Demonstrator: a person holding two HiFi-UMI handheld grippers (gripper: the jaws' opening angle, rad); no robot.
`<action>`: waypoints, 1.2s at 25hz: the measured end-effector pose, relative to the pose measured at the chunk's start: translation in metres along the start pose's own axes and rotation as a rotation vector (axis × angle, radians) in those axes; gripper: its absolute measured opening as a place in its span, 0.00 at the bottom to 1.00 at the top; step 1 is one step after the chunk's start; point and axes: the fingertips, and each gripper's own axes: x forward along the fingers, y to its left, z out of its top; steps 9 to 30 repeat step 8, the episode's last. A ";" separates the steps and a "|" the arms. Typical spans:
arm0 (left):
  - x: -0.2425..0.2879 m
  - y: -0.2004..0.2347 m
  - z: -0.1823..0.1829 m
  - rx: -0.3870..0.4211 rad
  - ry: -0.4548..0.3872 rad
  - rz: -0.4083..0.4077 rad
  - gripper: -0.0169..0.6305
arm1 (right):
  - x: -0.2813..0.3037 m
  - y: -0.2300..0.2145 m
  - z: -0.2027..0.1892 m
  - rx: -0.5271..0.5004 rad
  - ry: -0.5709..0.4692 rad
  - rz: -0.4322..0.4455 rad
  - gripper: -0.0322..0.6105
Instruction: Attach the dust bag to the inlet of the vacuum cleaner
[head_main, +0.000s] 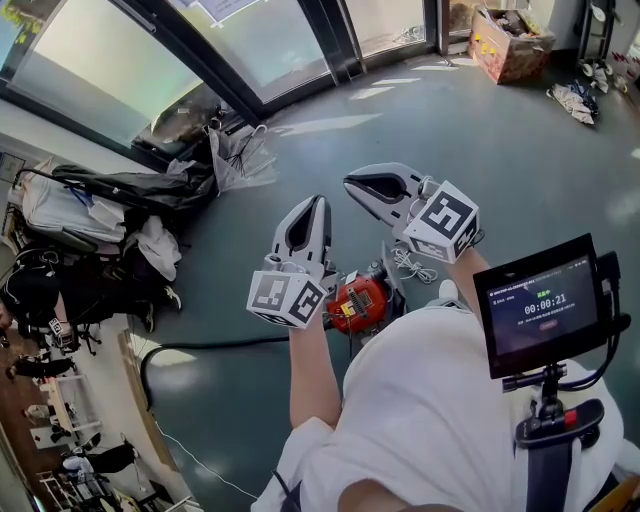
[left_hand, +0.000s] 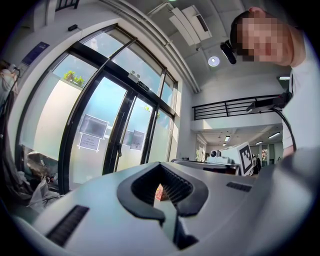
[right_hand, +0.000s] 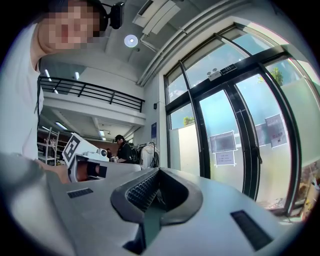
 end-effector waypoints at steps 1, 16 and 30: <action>0.000 -0.001 0.001 0.002 -0.002 -0.002 0.04 | 0.000 0.001 0.000 -0.002 0.001 0.001 0.06; -0.001 -0.016 0.004 0.020 0.010 -0.027 0.04 | -0.010 0.004 0.004 0.000 -0.006 -0.013 0.06; -0.001 -0.016 0.004 0.020 0.010 -0.027 0.04 | -0.010 0.004 0.004 0.000 -0.006 -0.013 0.06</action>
